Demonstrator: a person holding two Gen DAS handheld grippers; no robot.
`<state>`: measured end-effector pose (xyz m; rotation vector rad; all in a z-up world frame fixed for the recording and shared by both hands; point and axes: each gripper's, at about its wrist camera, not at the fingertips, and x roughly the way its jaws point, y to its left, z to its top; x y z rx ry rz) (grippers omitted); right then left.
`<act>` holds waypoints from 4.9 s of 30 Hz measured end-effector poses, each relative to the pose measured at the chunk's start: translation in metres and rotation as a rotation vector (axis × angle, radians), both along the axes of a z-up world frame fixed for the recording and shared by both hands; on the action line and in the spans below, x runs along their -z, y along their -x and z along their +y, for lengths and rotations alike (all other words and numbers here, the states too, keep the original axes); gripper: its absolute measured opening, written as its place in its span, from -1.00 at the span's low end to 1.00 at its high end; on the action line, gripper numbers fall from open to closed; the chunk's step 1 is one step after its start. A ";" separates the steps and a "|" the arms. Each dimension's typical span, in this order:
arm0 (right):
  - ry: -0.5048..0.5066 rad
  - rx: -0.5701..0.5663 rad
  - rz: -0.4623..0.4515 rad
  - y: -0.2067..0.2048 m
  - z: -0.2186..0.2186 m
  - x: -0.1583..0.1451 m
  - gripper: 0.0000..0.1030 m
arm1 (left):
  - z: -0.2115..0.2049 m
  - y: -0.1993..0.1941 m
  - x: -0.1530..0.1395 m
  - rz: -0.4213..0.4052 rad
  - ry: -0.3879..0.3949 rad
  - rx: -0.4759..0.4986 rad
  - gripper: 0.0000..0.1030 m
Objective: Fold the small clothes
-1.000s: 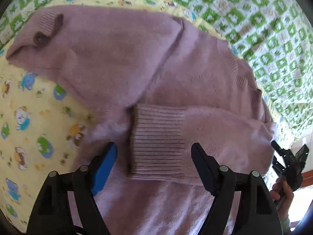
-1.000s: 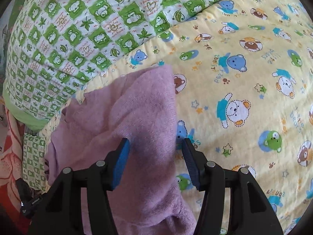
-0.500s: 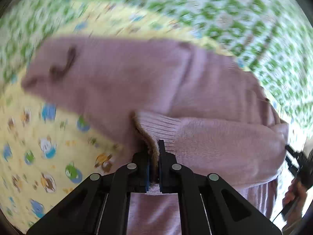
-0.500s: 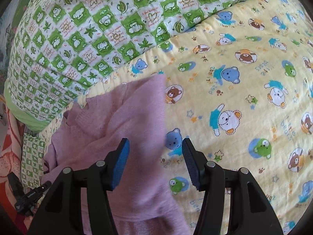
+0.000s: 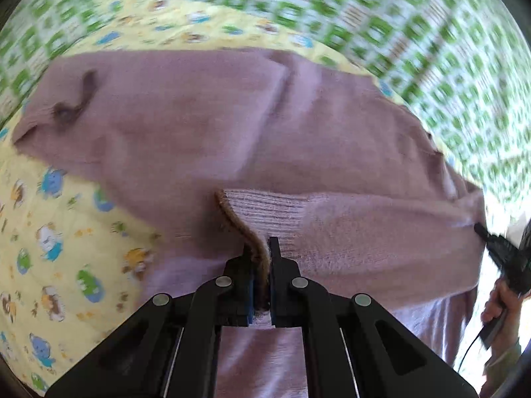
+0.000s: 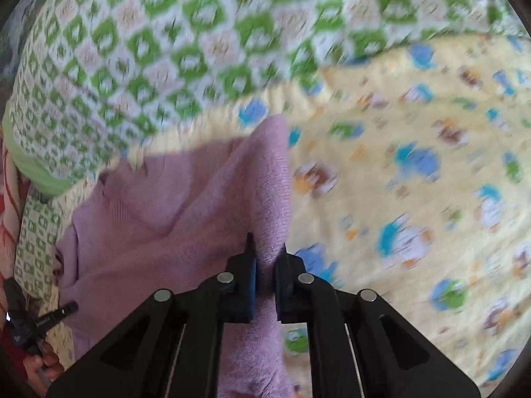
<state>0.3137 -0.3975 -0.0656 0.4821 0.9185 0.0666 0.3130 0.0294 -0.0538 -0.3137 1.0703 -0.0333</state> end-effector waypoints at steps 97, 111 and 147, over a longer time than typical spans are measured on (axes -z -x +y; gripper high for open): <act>-0.156 -0.045 -0.019 0.076 0.022 -0.032 -0.84 | 0.027 0.001 0.021 0.017 -0.305 -0.163 0.09; -0.077 -0.137 0.036 0.077 0.041 0.000 -0.85 | 0.075 0.008 0.037 0.051 -0.090 -0.306 0.13; -0.118 -0.114 0.100 0.042 0.039 0.026 -0.49 | 0.014 0.008 0.015 0.008 -0.115 -0.049 0.23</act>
